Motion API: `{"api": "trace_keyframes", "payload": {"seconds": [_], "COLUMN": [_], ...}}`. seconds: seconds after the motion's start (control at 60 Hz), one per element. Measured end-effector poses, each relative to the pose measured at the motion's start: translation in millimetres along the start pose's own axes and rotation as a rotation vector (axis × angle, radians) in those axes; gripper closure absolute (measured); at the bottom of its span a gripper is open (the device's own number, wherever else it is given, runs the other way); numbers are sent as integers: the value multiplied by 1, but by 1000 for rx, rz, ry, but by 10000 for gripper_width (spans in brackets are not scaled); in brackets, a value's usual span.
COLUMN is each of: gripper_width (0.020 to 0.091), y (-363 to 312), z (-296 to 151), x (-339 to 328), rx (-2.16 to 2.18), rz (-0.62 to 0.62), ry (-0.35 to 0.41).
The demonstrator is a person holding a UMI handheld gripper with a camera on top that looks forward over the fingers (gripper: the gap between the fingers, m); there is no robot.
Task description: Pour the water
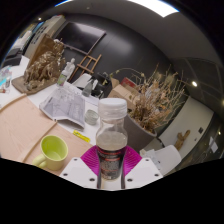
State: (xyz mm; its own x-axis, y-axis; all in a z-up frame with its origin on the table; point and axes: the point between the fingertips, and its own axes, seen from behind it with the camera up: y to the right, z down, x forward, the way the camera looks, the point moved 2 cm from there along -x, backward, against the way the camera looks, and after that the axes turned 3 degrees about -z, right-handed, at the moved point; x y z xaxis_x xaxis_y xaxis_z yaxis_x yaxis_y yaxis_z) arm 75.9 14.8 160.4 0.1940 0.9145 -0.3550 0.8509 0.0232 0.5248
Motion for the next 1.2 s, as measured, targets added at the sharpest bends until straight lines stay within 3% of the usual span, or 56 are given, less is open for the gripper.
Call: {"api": "trace_keyframes", "payload": {"seconds": [0.217,0.467,0.55,0.767,0.8,0.85,0.9,0.967,1.2], "gripper_width": [845,842,826,625,508,229,286,238,249], "y": [-37,-57,-55,-58,-58,-54,-49,-40,-26], "z": [36,71,72,76,77,77,77,77,68], "x": [16,36,36,31,29,23,15,-5,-130], "rx": [345,527,562,552,559,574,594,622,605], "rz": [-156,-187,-174,-189,-195,-193,-187,-174,-144], "ry": [-17,-45,-19,-35,-52,-72,-89,-117,-255]}}
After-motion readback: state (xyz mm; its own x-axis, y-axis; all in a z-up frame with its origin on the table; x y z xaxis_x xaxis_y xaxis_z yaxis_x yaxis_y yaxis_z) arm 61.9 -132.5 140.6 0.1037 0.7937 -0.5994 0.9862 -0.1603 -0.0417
